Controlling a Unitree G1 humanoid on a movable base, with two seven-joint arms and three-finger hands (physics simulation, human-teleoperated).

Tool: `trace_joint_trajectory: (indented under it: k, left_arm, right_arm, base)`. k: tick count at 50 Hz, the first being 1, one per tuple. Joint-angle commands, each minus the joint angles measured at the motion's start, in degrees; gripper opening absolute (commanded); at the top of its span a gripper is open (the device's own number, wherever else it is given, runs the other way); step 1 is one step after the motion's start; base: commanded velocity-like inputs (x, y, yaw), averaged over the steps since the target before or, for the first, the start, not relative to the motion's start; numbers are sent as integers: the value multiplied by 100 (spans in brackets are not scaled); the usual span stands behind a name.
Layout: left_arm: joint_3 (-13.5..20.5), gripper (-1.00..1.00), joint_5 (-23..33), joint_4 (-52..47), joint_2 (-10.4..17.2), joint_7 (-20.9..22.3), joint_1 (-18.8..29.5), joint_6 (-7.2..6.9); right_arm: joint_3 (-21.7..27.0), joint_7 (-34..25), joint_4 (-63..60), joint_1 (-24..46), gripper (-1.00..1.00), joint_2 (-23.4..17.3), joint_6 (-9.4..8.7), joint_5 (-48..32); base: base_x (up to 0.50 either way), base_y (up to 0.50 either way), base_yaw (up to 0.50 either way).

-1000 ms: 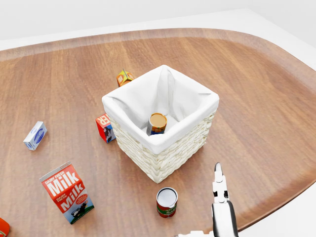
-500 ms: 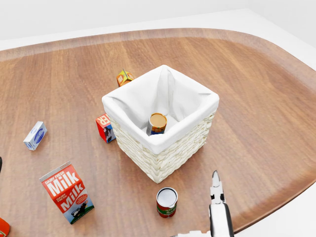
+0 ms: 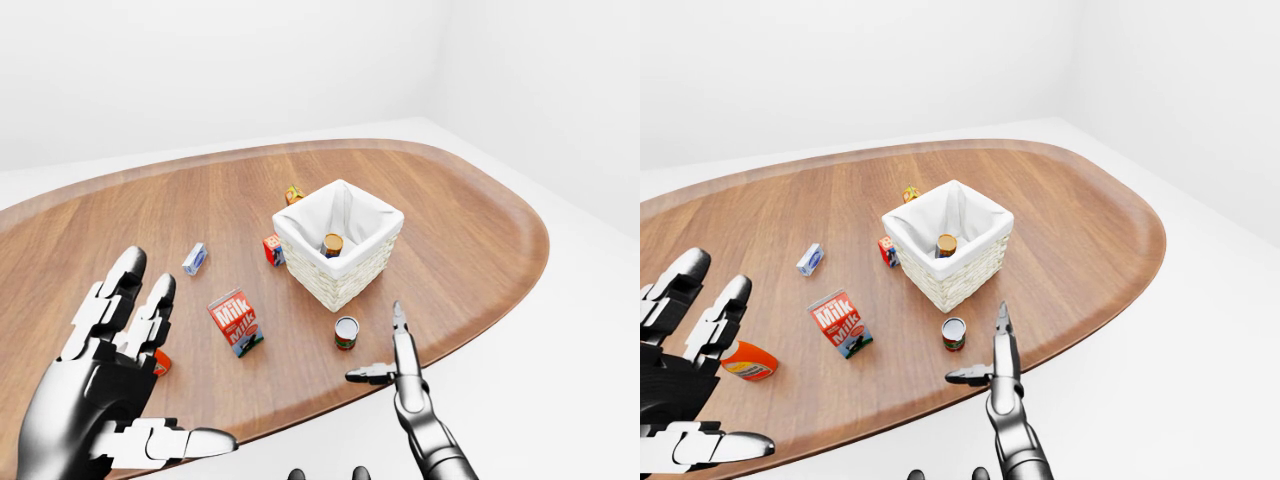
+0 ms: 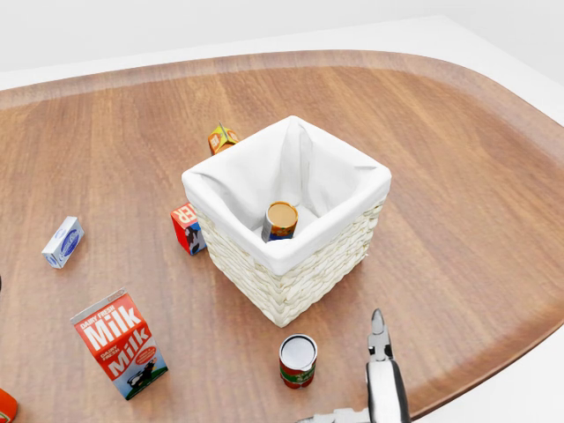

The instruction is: Pick up the alphabet soup and the tomato sauce, and put them in the basket.

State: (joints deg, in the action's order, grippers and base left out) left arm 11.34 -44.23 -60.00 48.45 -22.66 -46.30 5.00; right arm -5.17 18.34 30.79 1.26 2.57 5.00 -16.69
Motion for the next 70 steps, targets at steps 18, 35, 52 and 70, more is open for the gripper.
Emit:
trace_joint_trajectory:
  k: [18,35,52,70]
  left_arm:
    - [-84,100,108,0,-9,-27,-2,0]
    - [-98,100,130,0,9,-43,-18,0]
    - [-189,100,249,0,60,-90,-78,0]
    - [-217,100,287,0,81,-102,-103,0]
  right_arm:
    - [82,0,595,417,100,32,0,-22]
    - [73,-117,1015,736,100,77,0,-25]
    - [137,-78,1511,948,100,71,0,-29]
    - [136,-19,1841,1249,100,115,0,-117]
  base:
    - [0,0,0]
    - [0,0,0]
    - [0,0,0]
    - [0,0,0]
